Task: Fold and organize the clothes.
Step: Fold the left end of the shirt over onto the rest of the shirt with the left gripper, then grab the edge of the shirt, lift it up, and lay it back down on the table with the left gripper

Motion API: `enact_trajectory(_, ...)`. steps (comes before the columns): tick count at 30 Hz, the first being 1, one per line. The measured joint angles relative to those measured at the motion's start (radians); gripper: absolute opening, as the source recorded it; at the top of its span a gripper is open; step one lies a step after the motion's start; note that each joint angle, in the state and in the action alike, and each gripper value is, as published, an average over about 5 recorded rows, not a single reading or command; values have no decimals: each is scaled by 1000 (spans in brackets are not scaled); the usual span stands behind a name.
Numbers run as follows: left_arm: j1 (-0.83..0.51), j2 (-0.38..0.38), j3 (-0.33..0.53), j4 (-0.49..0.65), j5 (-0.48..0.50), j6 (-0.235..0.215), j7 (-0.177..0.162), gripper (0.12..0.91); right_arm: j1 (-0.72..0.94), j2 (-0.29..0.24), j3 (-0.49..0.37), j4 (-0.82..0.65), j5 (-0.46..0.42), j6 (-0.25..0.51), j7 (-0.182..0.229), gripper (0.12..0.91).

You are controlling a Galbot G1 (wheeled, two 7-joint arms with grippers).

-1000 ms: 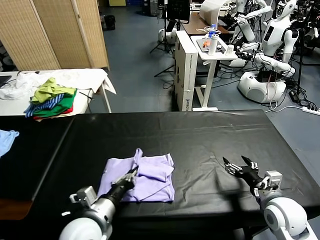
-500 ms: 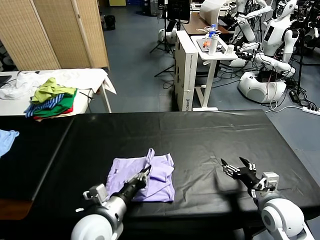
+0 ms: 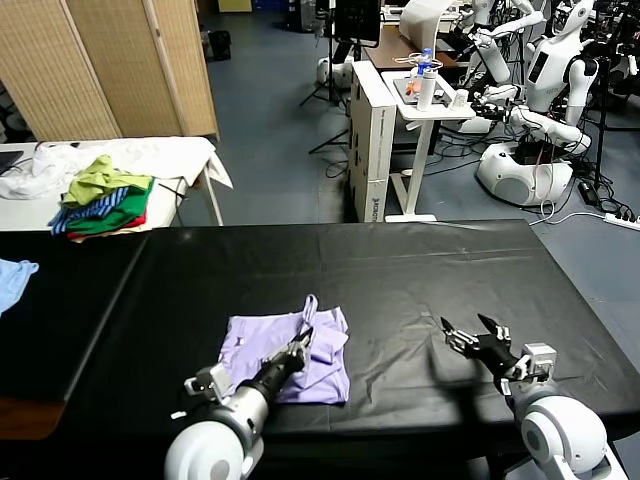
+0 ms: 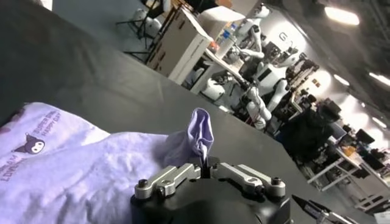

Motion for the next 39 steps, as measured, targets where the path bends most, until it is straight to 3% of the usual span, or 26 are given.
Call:
enact_trajectory(9, 3, -21, 2, 32, 47, -5, 31, 198, 1, -13, -22, 11, -4, 0, -5, 907)
enact_trajectory(12, 2, -27, 2, 34, 27, -2, 28, 315, 4, -23, -34, 14, -4, 0, -8, 907)
enact_trajectory(18, -13, -44, 0, 34, -54, 20, 8, 689, 16, -49, -76, 27, -3, 3, -22, 907)
enact_trajectory(20, -16, -43, -9, 32, -52, 21, 16, 806, 22, -61, -99, 37, 0, 7, -30, 907)
enact_trajectory(22, -19, -36, -22, 30, -28, 13, 33, 875, 31, -77, -129, 48, 9, 11, -40, 907)
enact_trajectory(30, -1, 53, -117, 15, 104, -49, 93, 907, 101, -138, -317, 99, 49, 11, -50, 907)
enact_trajectory(34, 21, 87, -166, 11, 162, -71, 101, 907, 151, -135, -416, 107, 49, 10, -49, 907)
enact_trajectory(39, 44, 92, -204, 14, 205, -85, 102, 907, 209, -122, -524, 80, -19, -6, -40, 907)
